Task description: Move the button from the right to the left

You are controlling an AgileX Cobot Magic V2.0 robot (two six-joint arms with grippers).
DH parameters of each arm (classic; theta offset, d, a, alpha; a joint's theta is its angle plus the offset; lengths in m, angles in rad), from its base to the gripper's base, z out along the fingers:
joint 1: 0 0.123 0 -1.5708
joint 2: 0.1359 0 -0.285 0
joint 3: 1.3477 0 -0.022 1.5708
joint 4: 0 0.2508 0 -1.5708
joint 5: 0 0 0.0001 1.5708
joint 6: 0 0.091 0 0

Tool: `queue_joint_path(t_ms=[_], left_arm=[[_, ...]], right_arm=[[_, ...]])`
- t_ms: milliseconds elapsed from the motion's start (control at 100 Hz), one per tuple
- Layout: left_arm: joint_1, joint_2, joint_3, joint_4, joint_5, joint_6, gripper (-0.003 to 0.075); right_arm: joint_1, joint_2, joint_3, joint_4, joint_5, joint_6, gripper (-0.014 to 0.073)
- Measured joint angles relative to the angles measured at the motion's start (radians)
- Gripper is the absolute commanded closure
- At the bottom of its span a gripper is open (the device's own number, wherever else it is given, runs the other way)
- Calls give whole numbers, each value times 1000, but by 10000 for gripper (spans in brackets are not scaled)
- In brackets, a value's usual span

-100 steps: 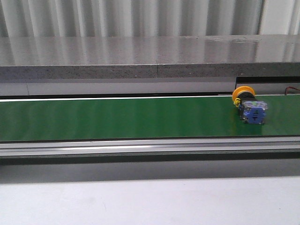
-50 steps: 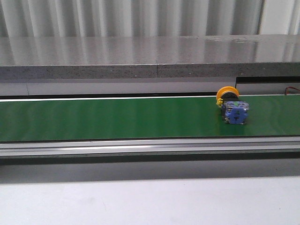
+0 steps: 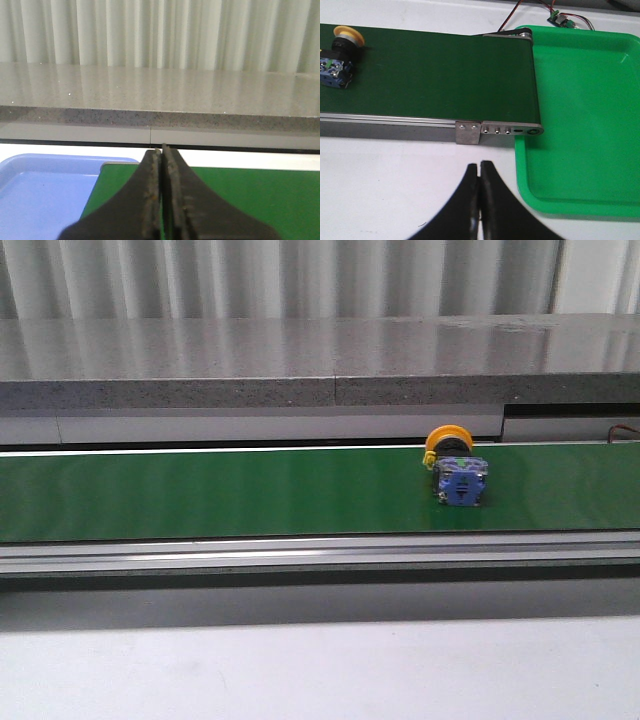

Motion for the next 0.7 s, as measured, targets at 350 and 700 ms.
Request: queue_joint_path(t_ms=[350,700], left_arm=[[0,105,-265,-25,179,0,740],[0,573,-640,-25,586,0,740]], right_arm=[[0,0,0,0,1,0,659],[0,0,0,0,1,0,659]])
